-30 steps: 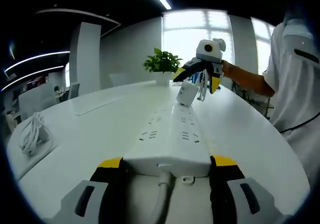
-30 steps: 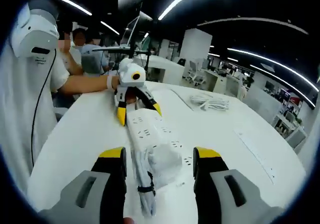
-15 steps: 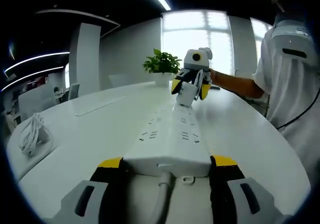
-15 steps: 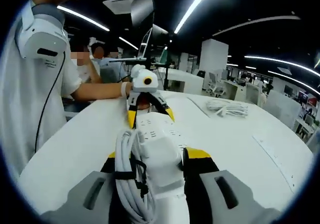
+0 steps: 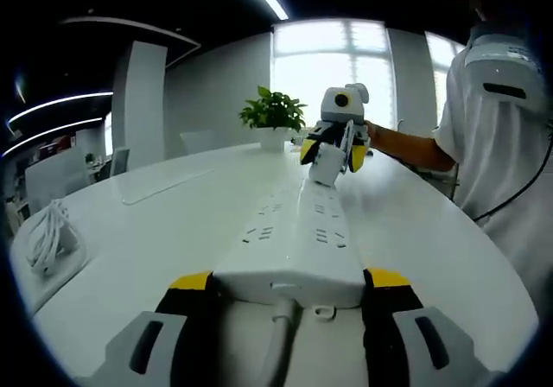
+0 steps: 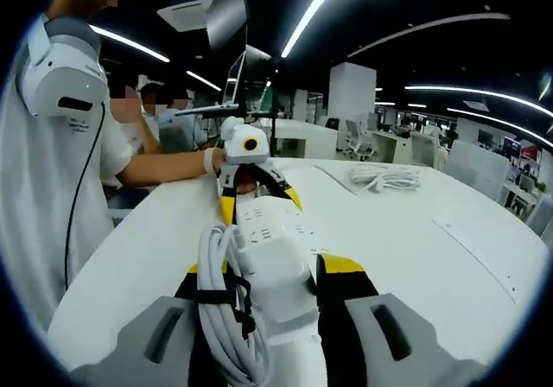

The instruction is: Straighten the power strip on the desk, plug the charger into it

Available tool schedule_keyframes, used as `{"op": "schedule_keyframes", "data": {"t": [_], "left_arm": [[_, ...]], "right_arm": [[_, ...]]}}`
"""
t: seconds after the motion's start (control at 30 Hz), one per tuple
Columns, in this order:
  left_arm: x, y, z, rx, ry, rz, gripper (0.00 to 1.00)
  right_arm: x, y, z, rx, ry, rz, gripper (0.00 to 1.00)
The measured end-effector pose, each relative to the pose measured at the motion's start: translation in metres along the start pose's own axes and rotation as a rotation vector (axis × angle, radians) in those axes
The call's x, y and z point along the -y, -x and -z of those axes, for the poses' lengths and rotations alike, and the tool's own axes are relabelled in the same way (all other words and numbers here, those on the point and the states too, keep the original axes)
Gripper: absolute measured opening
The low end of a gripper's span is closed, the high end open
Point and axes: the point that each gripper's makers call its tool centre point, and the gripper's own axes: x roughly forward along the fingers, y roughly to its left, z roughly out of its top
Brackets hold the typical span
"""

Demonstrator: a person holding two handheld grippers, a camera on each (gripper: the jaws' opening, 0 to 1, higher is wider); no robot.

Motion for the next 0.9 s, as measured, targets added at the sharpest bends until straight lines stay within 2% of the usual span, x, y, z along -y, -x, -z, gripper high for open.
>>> {"op": "schedule_keyframes", "data": {"t": [0.47, 0.67, 0.83, 0.9], "left_arm": [[0.002, -0.001, 0.000, 0.004, -0.014, 0.030, 0.65], [0.002, -0.001, 0.000, 0.003, -0.015, 0.034, 0.65], [0.002, -0.001, 0.000, 0.003, -0.013, 0.030, 0.65], [0.002, -0.001, 0.000, 0.004, -0.013, 0.029, 0.65]], "right_arm": [[-0.026, 0.009, 0.000, -0.020, -0.011, 0.080, 0.34], [-0.026, 0.010, -0.001, -0.010, -0.019, 0.095, 0.35], [-0.026, 0.010, 0.001, -0.038, -0.046, 0.100, 0.39], [-0.024, 0.016, 0.000, -0.056, -0.024, 0.124, 0.47]]}}
